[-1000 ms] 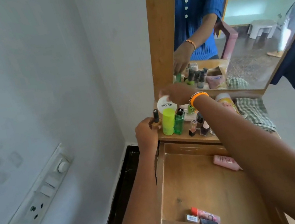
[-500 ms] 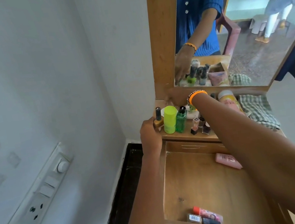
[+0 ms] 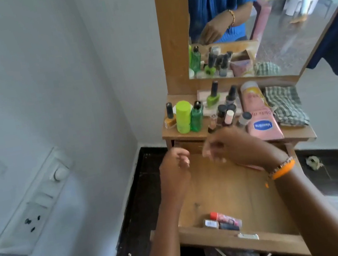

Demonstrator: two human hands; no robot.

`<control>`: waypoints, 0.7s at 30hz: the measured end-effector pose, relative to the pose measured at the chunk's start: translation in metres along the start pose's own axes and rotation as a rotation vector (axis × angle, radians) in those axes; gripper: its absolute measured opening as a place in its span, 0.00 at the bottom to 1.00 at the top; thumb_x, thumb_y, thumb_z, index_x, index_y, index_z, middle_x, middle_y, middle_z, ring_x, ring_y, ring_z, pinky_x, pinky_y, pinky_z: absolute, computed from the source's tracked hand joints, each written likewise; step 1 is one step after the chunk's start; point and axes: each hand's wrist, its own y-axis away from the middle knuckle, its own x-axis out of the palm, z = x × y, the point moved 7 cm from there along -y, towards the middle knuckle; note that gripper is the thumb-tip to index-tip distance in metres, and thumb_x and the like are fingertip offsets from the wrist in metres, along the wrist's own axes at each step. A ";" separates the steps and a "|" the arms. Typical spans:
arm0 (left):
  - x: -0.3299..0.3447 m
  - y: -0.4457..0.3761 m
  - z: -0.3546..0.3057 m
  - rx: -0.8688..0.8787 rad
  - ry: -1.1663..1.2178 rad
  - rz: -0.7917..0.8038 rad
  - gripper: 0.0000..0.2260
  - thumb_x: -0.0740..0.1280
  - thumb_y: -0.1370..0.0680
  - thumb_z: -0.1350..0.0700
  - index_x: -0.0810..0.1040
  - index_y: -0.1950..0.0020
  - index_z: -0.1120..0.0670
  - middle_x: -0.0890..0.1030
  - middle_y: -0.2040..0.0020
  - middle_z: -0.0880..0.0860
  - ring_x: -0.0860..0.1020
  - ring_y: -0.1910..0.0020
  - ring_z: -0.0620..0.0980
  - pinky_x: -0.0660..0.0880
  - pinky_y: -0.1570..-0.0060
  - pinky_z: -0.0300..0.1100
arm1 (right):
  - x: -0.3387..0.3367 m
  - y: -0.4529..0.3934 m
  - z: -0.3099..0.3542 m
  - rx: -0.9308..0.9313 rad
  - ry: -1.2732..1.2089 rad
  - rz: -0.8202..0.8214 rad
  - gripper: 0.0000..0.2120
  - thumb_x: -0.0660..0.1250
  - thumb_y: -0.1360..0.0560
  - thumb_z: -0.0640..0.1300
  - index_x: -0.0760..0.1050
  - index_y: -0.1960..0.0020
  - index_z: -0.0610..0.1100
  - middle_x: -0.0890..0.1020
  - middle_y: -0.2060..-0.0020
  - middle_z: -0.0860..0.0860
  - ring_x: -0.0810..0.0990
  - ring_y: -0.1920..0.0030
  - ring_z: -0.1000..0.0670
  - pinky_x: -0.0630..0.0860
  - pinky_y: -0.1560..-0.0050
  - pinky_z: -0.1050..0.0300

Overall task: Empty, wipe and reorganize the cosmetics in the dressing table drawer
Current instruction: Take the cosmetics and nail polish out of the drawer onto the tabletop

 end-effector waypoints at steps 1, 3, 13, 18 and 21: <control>0.010 0.011 0.005 -0.027 -0.081 0.140 0.09 0.62 0.23 0.62 0.76 0.56 0.49 0.78 0.60 0.46 0.77 0.60 0.43 0.68 0.62 0.32 | 0.026 0.010 -0.011 0.047 0.045 0.135 0.09 0.63 0.29 0.34 0.81 0.57 0.42 0.82 0.67 0.51 0.76 0.70 0.63 0.69 0.64 0.73; 0.024 0.034 0.016 -0.110 -0.253 0.351 0.07 0.63 0.22 0.61 0.78 0.55 0.51 0.80 0.56 0.48 0.78 0.56 0.43 0.69 0.60 0.32 | 0.077 0.031 -0.034 0.142 0.120 0.363 0.09 0.64 0.28 0.36 0.82 0.52 0.42 0.84 0.59 0.48 0.80 0.60 0.56 0.72 0.59 0.66; 0.069 0.078 0.057 -0.202 -0.794 0.757 0.08 0.66 0.24 0.59 0.78 0.45 0.55 0.80 0.49 0.54 0.78 0.51 0.52 0.72 0.54 0.43 | 0.152 0.060 -0.087 0.333 0.156 0.418 0.15 0.68 0.28 0.43 0.75 0.42 0.43 0.77 0.42 0.43 0.77 0.43 0.44 0.74 0.46 0.54; 0.084 0.079 0.054 -0.211 -0.699 0.917 0.10 0.69 0.26 0.56 0.80 0.45 0.55 0.79 0.44 0.54 0.77 0.46 0.53 0.73 0.47 0.45 | 0.143 0.066 -0.095 0.320 0.247 0.349 0.20 0.72 0.32 0.53 0.74 0.46 0.44 0.78 0.46 0.46 0.78 0.48 0.46 0.75 0.51 0.54; 0.091 0.083 0.052 -0.188 -0.675 0.985 0.12 0.70 0.26 0.54 0.79 0.43 0.54 0.79 0.42 0.54 0.77 0.45 0.53 0.72 0.46 0.45 | 0.130 0.068 -0.103 0.346 0.210 0.256 0.18 0.72 0.33 0.55 0.74 0.49 0.45 0.79 0.51 0.48 0.77 0.55 0.49 0.74 0.57 0.57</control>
